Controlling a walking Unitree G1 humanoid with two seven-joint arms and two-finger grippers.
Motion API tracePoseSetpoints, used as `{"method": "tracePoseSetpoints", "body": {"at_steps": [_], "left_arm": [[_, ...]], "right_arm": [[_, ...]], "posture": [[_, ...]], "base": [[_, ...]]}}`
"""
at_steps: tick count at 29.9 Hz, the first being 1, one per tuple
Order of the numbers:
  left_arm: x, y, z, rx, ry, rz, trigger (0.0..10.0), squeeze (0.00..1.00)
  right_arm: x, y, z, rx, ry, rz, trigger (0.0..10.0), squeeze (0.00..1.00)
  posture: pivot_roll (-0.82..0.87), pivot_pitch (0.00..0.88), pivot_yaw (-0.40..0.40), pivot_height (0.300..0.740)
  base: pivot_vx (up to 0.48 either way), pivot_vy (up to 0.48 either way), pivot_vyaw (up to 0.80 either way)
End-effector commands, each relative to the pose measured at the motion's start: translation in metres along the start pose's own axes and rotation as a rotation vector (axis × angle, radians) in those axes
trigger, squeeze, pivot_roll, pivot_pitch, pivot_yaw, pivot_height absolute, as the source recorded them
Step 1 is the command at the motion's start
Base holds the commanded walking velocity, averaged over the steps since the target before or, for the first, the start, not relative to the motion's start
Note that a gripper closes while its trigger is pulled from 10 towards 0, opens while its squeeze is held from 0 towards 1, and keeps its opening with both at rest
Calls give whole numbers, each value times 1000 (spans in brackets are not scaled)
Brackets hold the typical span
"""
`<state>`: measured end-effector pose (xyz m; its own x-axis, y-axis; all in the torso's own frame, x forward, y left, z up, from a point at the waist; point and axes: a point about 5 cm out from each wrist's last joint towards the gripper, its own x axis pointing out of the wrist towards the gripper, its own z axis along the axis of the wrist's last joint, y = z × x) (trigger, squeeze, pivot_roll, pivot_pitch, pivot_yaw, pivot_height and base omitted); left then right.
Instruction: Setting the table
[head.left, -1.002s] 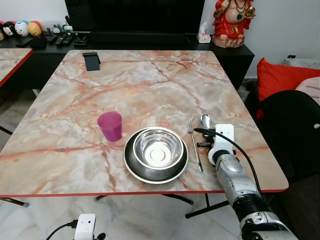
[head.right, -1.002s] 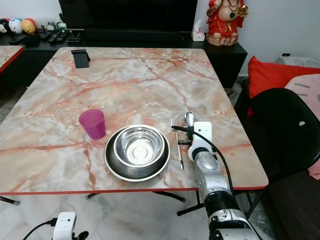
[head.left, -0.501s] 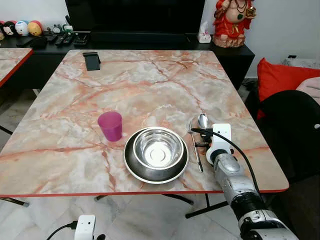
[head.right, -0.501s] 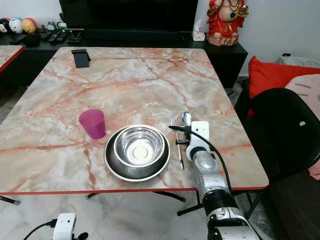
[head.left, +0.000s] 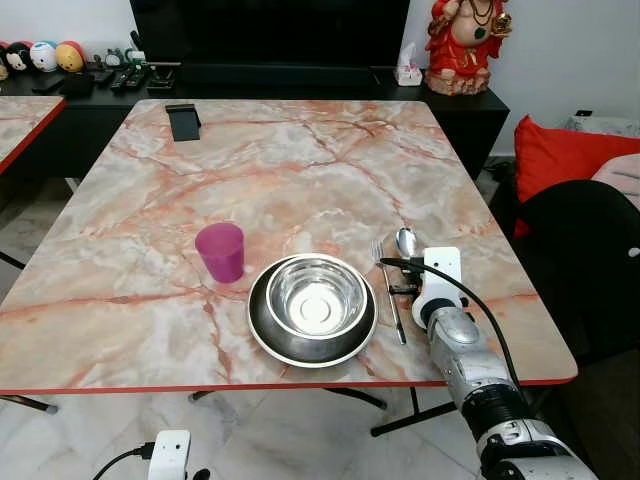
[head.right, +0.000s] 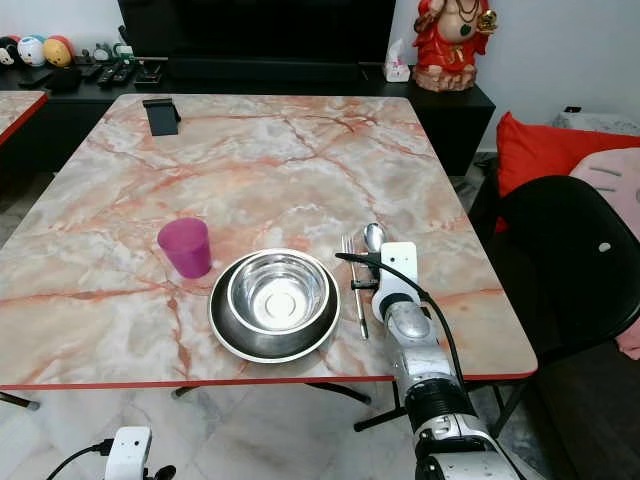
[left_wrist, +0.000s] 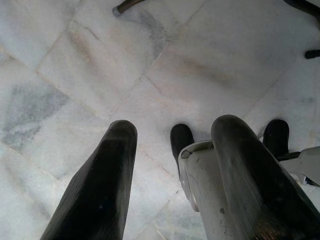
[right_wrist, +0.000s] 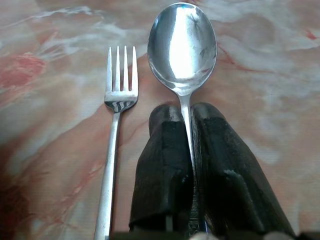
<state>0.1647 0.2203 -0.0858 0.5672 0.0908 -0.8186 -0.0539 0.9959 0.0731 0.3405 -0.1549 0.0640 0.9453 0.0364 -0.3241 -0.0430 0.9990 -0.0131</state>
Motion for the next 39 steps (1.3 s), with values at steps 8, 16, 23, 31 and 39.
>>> {"method": "tracePoseSetpoints", "body": {"at_steps": [8, 16, 23, 31, 39], "left_arm": [[0, -7, -5, 20, 26, -15, 10000, 0], [0, -6, -5, 20, 18, -15, 10000, 0], [-1, -3, -6, 21, 25, -12, 10000, 0], [-1, 0, -7, 21, 31, -8, 10000, 0], [-1, -1, -7, 22, 30, -7, 10000, 0]], "right_arm": [[2, 1, 3, -13, 6, 3, 10000, 0], [3, 3, 0, -10, 24, 0, 10000, 0], [3, 2, -4, -6, 39, -5, 10000, 0], [2, 2, -6, -3, 48, -9, 10000, 478], [3, 2, -6, -1, 52, -13, 10000, 463]], "posture": [[-77, 0, -38, 740], [-75, 0, -37, 740], [-75, 0, -37, 740], [-74, 0, -35, 740], [-73, 0, -34, 740]], "base": [[0, 0, 0], [0, 0, 0], [0, 0, 0], [0, 0, 0], [0, 0, 0]]}}
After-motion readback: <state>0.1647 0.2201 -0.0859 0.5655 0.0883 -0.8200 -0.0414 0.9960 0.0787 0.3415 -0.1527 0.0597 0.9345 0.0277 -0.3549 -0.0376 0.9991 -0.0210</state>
